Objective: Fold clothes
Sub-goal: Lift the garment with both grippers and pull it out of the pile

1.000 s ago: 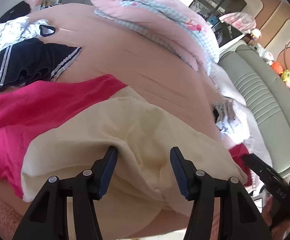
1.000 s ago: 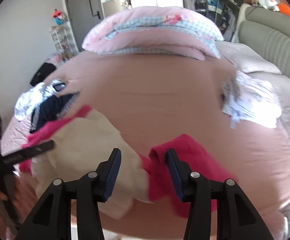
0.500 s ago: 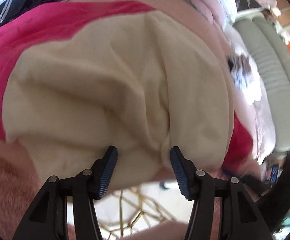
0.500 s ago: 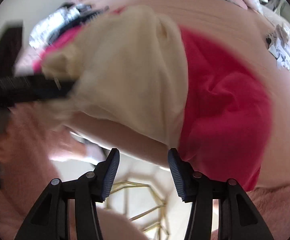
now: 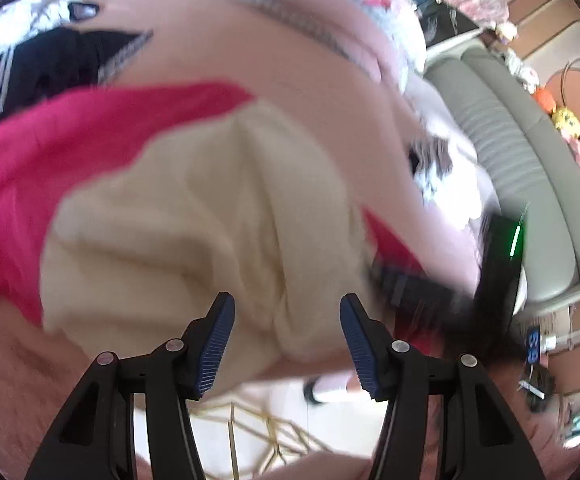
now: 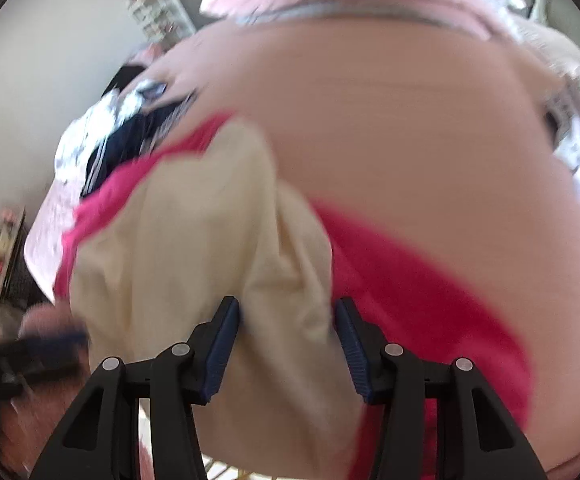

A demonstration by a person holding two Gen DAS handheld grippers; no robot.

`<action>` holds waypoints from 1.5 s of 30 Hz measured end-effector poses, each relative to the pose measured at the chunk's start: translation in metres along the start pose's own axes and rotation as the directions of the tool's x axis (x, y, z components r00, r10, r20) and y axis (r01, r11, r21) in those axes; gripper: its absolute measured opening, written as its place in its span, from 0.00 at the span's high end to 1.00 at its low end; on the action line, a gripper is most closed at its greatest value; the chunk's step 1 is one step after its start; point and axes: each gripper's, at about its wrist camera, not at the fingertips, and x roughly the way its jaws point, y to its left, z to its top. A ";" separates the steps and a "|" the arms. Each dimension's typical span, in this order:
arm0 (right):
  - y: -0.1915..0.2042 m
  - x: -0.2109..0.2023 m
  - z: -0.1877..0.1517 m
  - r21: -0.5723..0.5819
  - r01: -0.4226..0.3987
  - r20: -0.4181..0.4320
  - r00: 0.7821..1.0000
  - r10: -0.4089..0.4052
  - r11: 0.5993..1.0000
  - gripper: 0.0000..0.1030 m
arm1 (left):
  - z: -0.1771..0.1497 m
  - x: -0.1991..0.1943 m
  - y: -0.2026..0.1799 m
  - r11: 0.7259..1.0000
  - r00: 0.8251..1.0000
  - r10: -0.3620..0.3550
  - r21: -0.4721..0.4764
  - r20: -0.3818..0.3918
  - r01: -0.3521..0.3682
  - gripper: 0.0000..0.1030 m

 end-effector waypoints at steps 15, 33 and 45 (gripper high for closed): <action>-0.002 -0.046 -0.084 0.010 0.004 -0.011 1.000 -0.004 1.000 0.59 | 0.025 0.096 -0.022 0.954 0.961 0.262 0.177 -0.090 -0.244 0.74; 0.053 0.007 -0.090 -0.068 -0.032 -0.118 0.993 0.024 0.997 0.66 | -0.037 0.038 0.008 0.995 0.985 0.100 -0.005 -0.138 -0.102 0.82; 0.052 -0.020 -0.127 -0.060 0.012 -0.062 0.998 -0.016 0.998 0.57 | 0.071 0.093 -0.033 0.988 0.993 0.101 0.120 -0.061 -0.093 0.28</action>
